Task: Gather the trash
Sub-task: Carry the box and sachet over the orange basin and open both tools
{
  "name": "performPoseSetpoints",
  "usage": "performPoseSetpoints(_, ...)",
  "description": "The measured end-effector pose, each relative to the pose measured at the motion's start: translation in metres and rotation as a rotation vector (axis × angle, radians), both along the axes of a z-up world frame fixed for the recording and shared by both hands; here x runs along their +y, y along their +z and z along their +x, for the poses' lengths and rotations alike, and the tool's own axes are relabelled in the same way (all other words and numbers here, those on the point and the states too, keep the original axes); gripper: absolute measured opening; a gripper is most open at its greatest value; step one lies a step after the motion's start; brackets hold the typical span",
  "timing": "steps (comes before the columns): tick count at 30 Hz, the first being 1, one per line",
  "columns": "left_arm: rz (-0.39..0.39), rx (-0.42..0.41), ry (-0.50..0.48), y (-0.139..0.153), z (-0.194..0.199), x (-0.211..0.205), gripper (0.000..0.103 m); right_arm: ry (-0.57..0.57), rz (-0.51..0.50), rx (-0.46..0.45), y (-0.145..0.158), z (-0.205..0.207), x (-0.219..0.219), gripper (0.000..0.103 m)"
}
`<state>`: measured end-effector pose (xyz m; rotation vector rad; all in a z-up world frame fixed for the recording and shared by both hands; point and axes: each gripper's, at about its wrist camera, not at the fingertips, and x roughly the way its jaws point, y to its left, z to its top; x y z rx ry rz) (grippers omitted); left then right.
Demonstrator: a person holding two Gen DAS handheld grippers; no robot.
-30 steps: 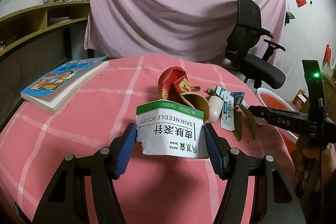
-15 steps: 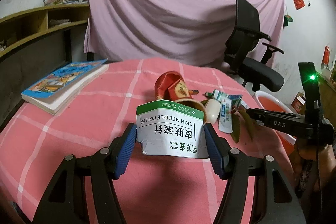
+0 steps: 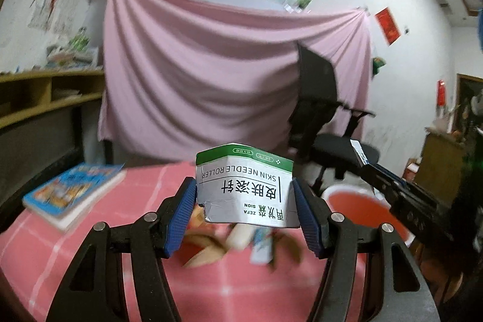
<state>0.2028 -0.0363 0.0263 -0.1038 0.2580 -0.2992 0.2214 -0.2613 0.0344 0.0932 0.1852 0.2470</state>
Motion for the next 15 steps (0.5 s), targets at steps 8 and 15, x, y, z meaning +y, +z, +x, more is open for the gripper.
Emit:
performPoseSetpoints(8, 0.05, -0.138, -0.134, 0.029, -0.003, -0.062, 0.058, -0.172, 0.067, -0.165, 0.019, -0.025, -0.046, 0.018)
performPoseSetpoints(15, 0.094, -0.152, -0.251, 0.029, 0.009, -0.126, 0.058, -0.289, 0.121, -0.132, 0.018, -0.025, -0.089, 0.018)
